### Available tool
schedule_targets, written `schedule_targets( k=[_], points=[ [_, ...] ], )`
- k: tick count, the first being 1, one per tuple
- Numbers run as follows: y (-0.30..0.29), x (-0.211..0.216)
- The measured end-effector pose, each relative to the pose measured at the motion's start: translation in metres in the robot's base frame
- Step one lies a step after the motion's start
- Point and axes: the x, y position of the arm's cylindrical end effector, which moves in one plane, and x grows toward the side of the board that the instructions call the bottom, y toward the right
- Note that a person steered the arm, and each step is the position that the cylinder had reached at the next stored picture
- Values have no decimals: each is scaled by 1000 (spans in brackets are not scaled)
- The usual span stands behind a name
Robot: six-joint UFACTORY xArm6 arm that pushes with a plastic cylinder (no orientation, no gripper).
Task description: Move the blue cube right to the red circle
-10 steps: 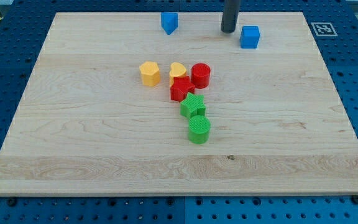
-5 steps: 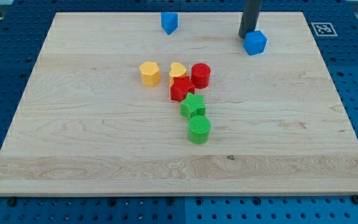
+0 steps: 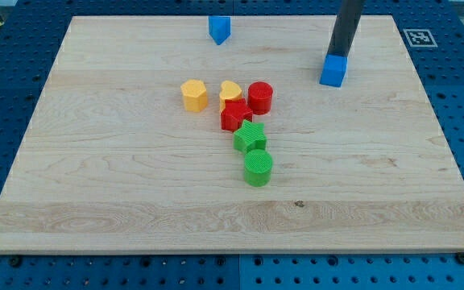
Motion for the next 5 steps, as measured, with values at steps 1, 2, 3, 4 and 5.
schedule_targets(
  k=[1, 2, 3, 4, 5],
  points=[
    [0, 5],
    [-1, 22],
    [-1, 24],
    [-1, 39],
    [-1, 40]
  ],
)
